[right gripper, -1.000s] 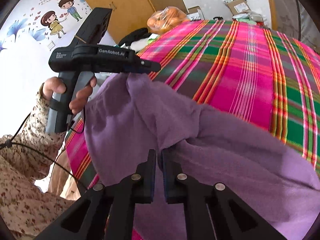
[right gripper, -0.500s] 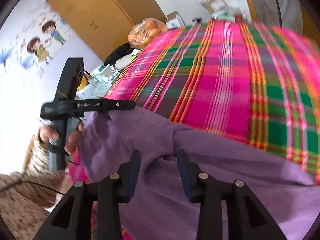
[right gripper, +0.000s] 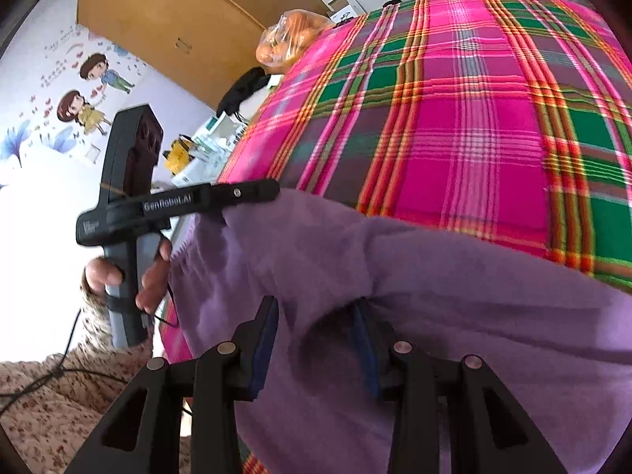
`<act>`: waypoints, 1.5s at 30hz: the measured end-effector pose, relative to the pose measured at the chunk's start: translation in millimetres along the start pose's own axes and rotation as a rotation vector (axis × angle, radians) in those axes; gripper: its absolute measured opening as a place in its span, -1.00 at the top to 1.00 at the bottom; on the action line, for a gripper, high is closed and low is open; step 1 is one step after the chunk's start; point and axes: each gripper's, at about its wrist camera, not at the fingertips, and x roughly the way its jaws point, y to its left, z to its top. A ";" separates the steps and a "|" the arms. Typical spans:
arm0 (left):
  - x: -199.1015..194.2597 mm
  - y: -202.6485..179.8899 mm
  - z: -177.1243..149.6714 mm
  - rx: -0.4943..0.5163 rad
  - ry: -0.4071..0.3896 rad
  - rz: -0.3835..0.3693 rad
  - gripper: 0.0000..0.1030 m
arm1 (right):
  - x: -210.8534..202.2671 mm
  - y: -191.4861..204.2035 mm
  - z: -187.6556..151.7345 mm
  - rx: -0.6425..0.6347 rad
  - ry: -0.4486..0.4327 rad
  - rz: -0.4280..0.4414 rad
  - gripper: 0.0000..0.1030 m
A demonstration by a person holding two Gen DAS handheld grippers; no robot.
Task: Fold clothes
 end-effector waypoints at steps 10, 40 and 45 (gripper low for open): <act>0.2 1.5 1.8 -0.008 0.001 -0.001 0.29 | -13.7 -5.5 13.0 0.049 -0.215 0.078 0.24; 10.0 -53.2 12.2 0.111 -0.007 -0.082 0.29 | 27.5 -61.7 89.9 0.232 -0.105 0.068 0.24; 25.0 -60.7 11.6 0.139 0.021 -0.033 0.29 | 9.0 -59.4 90.2 0.183 -0.116 -0.012 0.24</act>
